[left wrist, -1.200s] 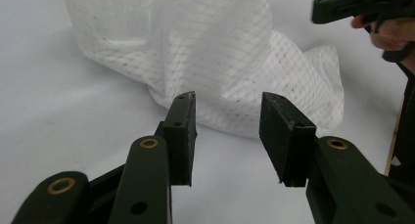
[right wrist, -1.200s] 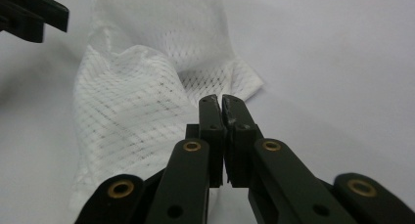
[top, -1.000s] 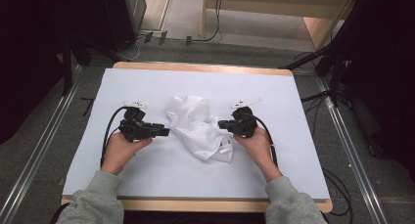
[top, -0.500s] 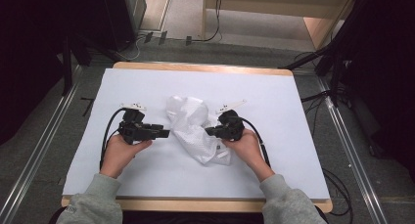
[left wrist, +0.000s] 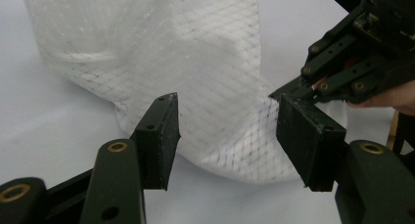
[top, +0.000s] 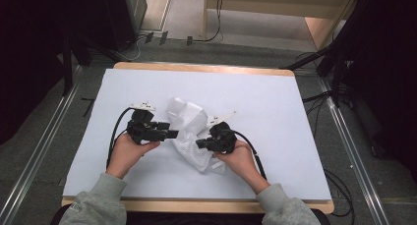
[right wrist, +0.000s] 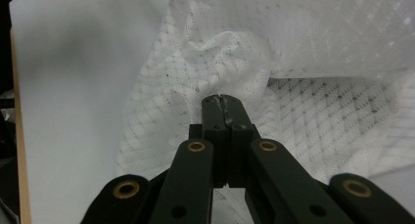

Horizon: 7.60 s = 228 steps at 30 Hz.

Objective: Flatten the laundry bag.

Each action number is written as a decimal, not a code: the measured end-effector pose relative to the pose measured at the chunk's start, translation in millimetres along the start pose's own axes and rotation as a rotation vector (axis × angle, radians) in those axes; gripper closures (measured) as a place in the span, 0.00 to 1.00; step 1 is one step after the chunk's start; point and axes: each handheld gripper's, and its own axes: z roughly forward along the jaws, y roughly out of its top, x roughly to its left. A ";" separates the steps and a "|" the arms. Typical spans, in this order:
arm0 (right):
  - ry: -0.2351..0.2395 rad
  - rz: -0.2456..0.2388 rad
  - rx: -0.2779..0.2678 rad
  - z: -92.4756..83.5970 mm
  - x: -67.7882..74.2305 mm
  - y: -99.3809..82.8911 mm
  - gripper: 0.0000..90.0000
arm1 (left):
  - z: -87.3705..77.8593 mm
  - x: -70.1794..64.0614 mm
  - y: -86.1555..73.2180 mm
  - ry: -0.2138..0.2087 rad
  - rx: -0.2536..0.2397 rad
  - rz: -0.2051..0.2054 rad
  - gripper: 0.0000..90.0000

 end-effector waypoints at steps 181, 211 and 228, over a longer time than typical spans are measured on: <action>-0.208 0.168 -0.064 -32.4 -62.4 -1.5 1.00 | -19.9 59.0 -31.0 0.034 0.015 -0.140 0.60; -0.003 0.011 -0.073 27.4 10.6 64.0 1.00 | -38.4 63.0 -34.8 0.068 -0.017 -0.152 0.60; 0.013 -0.048 -0.086 19.8 23.3 65.5 0.77 | -47.3 67.6 -41.2 0.100 -0.005 -0.160 0.58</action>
